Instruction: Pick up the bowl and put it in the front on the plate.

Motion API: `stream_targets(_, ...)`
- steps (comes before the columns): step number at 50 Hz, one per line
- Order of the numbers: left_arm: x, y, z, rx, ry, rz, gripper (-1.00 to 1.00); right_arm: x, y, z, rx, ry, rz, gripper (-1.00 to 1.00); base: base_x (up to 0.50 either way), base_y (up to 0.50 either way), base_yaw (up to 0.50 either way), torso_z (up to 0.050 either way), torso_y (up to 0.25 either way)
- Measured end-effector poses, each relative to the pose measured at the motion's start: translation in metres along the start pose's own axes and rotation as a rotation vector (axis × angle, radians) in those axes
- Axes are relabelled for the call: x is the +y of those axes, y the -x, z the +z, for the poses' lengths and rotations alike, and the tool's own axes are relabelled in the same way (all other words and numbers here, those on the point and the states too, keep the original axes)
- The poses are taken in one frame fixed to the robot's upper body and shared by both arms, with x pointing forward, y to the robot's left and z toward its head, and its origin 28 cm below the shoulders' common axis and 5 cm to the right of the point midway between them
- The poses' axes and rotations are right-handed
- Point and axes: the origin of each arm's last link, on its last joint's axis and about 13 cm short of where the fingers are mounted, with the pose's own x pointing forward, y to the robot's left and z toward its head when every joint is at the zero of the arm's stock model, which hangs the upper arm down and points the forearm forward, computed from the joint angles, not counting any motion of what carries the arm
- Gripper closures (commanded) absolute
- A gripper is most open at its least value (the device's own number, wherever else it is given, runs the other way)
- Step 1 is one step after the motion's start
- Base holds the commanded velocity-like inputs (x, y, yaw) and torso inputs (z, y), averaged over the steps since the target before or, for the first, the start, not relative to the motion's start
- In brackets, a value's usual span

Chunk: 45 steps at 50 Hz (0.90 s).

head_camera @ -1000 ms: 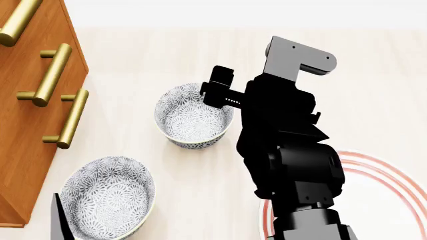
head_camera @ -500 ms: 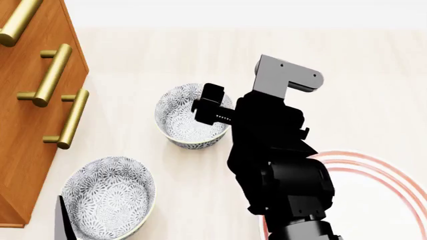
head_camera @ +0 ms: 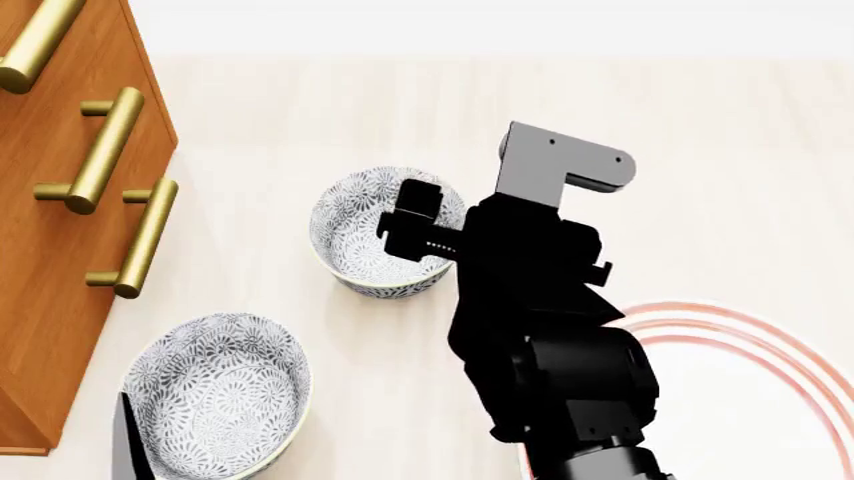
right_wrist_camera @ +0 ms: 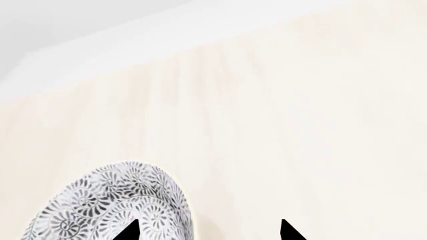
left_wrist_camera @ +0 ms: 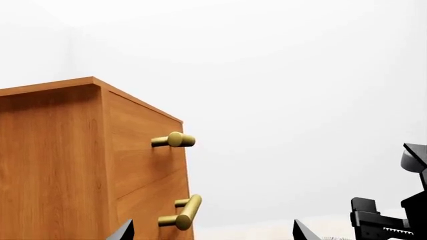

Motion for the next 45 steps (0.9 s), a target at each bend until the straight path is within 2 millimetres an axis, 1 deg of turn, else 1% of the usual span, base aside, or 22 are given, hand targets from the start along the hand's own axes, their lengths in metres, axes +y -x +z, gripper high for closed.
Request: stream_targets(45,0.0,0.001,-0.001,0.009,0.005,-0.004,-1.0,0.006,0.004,-0.013,0.018,0.017,0.031,-1.0,0.0,0.0,0.0,0.0,0.0)
